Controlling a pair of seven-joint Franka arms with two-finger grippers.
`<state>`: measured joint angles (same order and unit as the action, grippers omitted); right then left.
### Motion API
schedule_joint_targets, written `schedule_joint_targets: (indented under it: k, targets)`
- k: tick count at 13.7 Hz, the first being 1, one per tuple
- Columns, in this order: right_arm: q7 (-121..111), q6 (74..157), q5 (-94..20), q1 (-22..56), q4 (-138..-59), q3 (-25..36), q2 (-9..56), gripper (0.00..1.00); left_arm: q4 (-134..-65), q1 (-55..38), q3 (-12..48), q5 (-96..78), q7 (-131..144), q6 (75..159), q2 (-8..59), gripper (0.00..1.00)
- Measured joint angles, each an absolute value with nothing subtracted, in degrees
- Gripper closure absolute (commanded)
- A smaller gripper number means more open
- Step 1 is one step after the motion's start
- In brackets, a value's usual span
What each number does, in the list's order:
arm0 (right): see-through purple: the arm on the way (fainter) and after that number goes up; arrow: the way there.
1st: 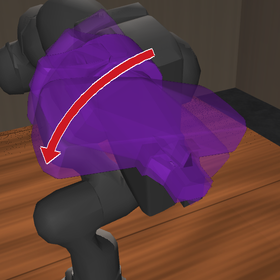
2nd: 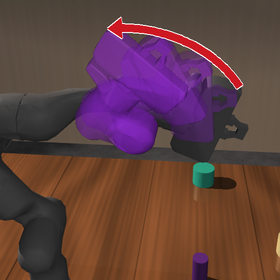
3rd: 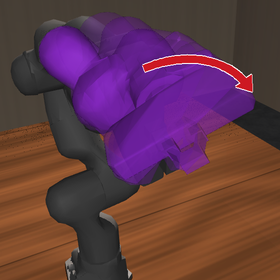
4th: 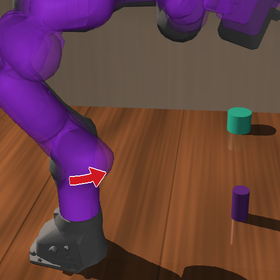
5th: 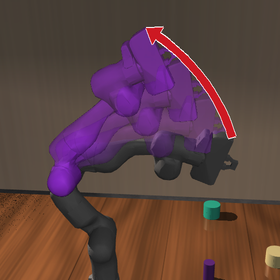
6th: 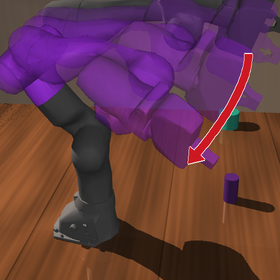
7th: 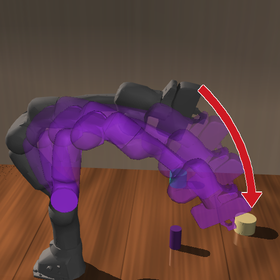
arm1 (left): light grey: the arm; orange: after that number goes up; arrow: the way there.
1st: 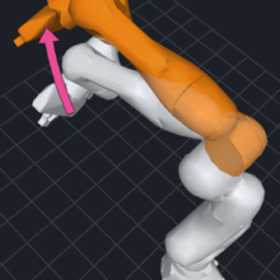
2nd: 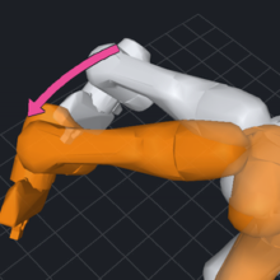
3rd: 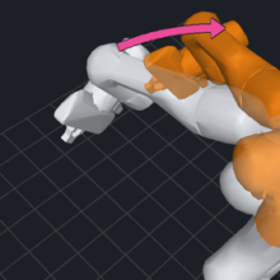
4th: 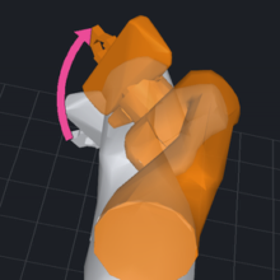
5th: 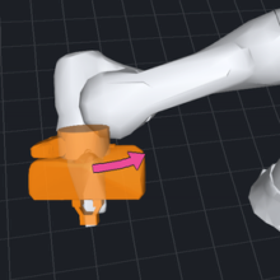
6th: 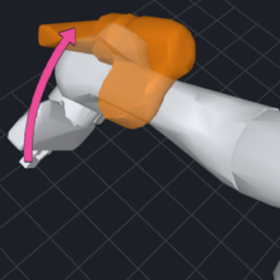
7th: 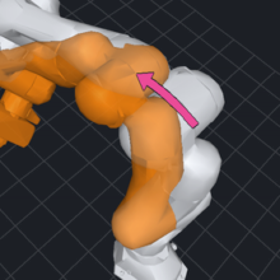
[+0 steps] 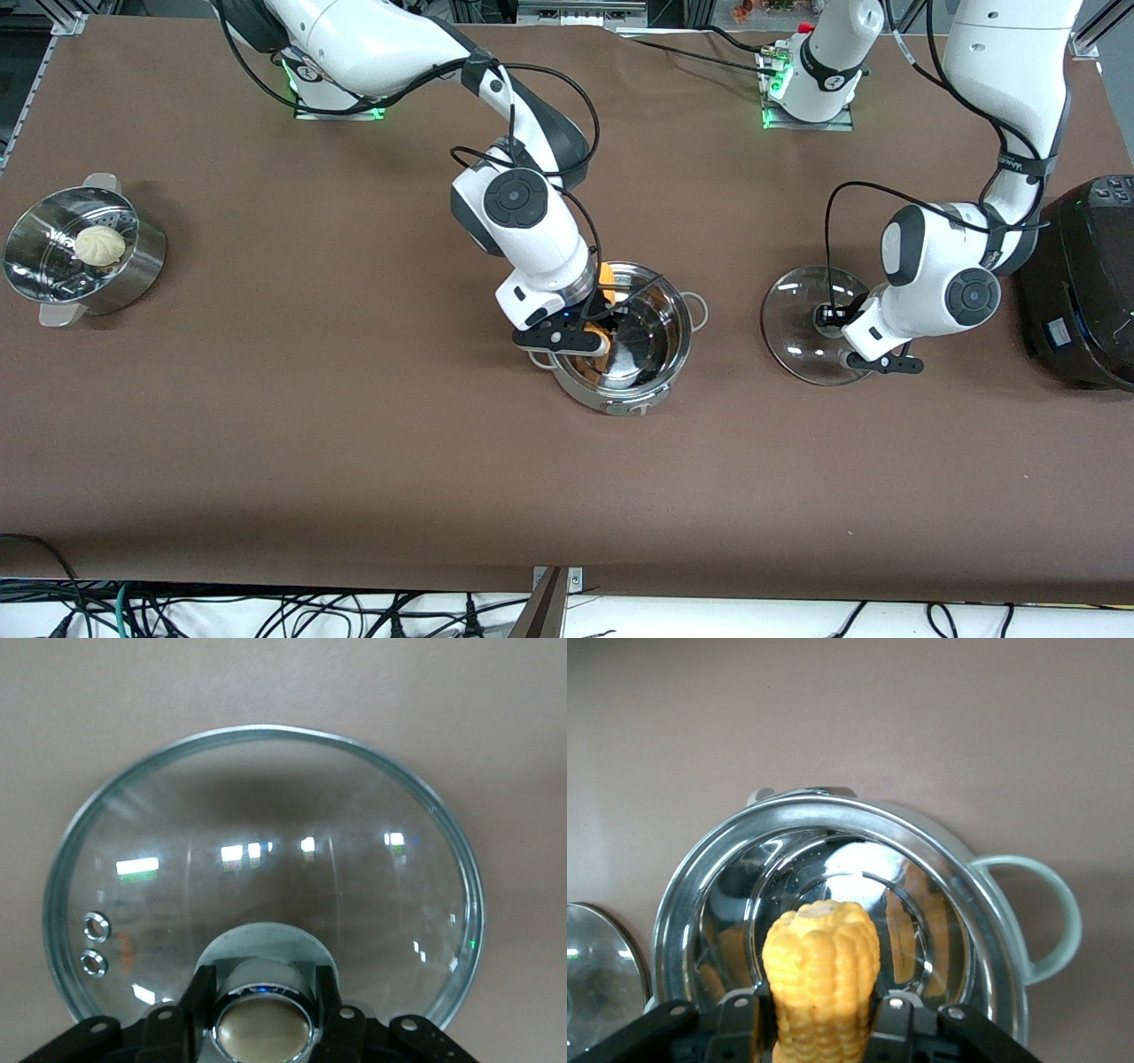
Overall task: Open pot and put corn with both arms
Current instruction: 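Carry the corn over the pot while the left gripper lowers the lid, then release the corn into the pot while the left gripper withdraws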
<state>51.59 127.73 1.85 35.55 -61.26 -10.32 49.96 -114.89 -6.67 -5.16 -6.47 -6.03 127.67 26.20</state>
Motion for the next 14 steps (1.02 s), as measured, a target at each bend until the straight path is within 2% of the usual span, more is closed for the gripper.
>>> schedule_joint_targets:
  k: [1, 5, 6, 7, 9, 12, 14]
  targets:
    - [51.59, 128.33, 1.85, 35.73, -60.80, -10.26, 50.84, 1.00, -114.91, -6.66, -5.30, -6.47, -6.04, 127.73, 26.21, 0.00]
    - [51.59, 130.22, 1.85, 36.08, -60.04, -9.89, 52.92, 1.00, -116.01, -6.67, -5.60, -6.47, -6.03, 127.60, 24.77, 0.00]
    - [51.59, 130.32, 1.85, 36.11, -60.01, -9.89, 53.06, 0.92, -117.55, -6.72, -5.60, -6.47, -6.03, 127.59, 22.45, 0.00]
    - [51.59, 130.40, 1.85, 36.13, -60.00, -9.88, 53.11, 0.58, -119.11, -6.75, -5.59, -6.47, -6.03, 127.63, 19.17, 0.00]
    - [51.59, 130.79, 1.89, 36.17, -60.00, -9.87, 53.22, 0.01, -121.21, -6.65, -5.72, -6.46, -6.02, 126.80, 10.77, 0.00]
    - [51.56, 131.03, 6.25, 36.49, -60.00, -9.80, 53.66, 0.00, -121.45, -6.21, -6.02, -3.90, -6.02, 119.25, -0.49, 0.00]
    - [51.56, 131.08, 7.69, 36.99, -60.00, -9.71, 53.82, 0.00, -117.11, -6.05, -6.03, -0.93, -6.00, 111.62, -3.71, 0.00]
